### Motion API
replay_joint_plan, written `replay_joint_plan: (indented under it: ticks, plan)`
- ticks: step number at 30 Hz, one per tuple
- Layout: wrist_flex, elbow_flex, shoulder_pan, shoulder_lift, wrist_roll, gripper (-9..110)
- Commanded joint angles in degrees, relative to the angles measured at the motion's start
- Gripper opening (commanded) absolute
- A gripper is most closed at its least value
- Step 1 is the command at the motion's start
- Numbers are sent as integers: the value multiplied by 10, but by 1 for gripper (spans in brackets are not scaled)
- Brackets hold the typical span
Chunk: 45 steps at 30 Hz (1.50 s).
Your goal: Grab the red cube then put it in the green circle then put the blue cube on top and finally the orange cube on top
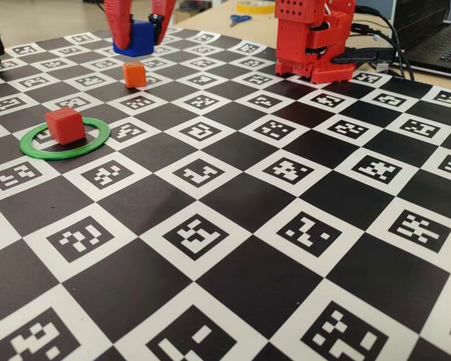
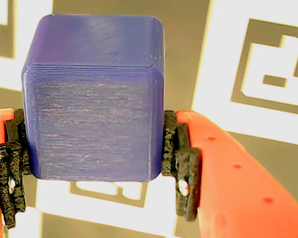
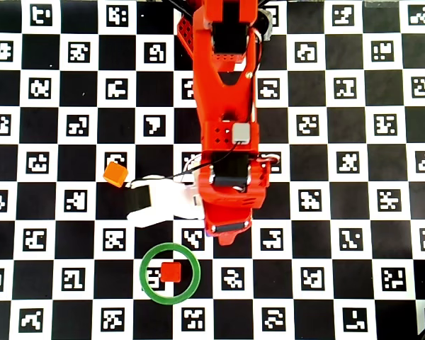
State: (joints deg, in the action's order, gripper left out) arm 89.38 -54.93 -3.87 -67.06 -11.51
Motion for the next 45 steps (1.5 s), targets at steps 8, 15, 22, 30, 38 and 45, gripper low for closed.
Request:
replay_joint_plan:
  ticks: [8,15,22,30,38,45]
  plan:
    - [12,207,-32,112,-5,6]
    - [11,279,-54,178,-16,6]
    - [1,318,-66,221,-21,6]
    - [-5,352,-76,258,-21,6]
    - [-9,371,-89,274,-29,6]
    - [-12,372,-91,282,-27,6]
